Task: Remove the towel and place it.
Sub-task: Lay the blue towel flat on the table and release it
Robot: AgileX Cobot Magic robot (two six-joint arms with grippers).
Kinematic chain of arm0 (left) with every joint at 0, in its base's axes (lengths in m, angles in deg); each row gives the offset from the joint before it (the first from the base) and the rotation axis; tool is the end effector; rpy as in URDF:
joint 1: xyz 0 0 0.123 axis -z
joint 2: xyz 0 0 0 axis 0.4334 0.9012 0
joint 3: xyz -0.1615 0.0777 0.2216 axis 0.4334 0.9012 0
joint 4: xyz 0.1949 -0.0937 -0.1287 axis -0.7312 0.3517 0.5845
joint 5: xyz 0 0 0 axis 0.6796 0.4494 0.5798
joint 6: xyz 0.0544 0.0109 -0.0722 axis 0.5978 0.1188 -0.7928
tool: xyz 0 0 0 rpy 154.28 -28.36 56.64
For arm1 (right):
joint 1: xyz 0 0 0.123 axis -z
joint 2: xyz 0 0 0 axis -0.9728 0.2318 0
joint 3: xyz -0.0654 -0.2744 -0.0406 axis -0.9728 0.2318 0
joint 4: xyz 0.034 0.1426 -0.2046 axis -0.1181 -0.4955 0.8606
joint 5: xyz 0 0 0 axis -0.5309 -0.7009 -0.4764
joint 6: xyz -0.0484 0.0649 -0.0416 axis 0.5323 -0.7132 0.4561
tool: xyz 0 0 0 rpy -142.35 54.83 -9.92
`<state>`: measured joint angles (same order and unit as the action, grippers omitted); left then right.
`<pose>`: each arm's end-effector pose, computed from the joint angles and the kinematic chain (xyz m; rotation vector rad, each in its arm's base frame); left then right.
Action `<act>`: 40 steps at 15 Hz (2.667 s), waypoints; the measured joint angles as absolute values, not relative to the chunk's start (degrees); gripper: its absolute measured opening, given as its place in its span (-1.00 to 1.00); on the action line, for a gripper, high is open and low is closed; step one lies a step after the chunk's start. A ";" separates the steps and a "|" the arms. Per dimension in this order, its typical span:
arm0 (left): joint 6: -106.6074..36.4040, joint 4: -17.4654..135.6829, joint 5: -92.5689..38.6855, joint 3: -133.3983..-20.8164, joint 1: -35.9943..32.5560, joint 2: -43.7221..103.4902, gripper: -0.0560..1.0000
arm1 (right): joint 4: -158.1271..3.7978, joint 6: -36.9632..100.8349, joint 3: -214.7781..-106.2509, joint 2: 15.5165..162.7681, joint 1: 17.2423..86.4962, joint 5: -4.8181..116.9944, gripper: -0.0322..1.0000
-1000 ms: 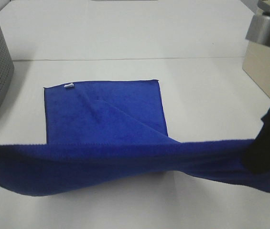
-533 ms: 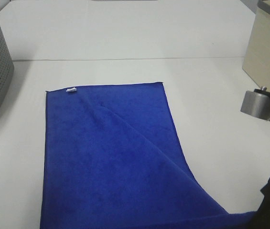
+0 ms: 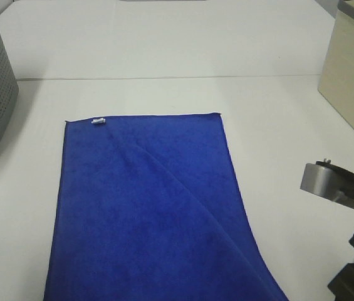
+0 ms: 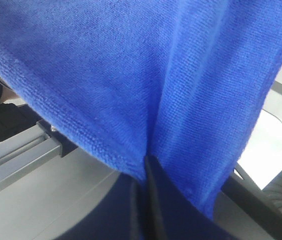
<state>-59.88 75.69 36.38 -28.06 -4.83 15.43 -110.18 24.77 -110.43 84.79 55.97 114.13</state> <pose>0.1057 -0.0853 0.2253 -0.4734 -2.9617 0.7334 0.1198 0.1038 0.2069 0.3939 -2.7682 -0.8963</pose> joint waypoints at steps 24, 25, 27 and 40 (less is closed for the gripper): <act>-54.84 73.00 36.21 -34.30 -4.83 49.52 -0.89 | -112.18 33.60 -113.99 117.91 56.14 110.29 -0.90; -53.98 73.00 36.27 -34.65 -4.83 51.29 -0.89 | -112.18 33.94 -114.16 118.54 56.14 110.41 -0.90; -52.49 73.23 36.33 -34.82 -4.83 53.99 -0.89 | -112.18 34.00 -114.22 119.74 56.14 110.35 -0.90; -47.04 74.95 36.67 -34.88 -4.83 62.01 -0.89 | -112.41 35.14 -114.22 124.55 56.14 110.29 -0.90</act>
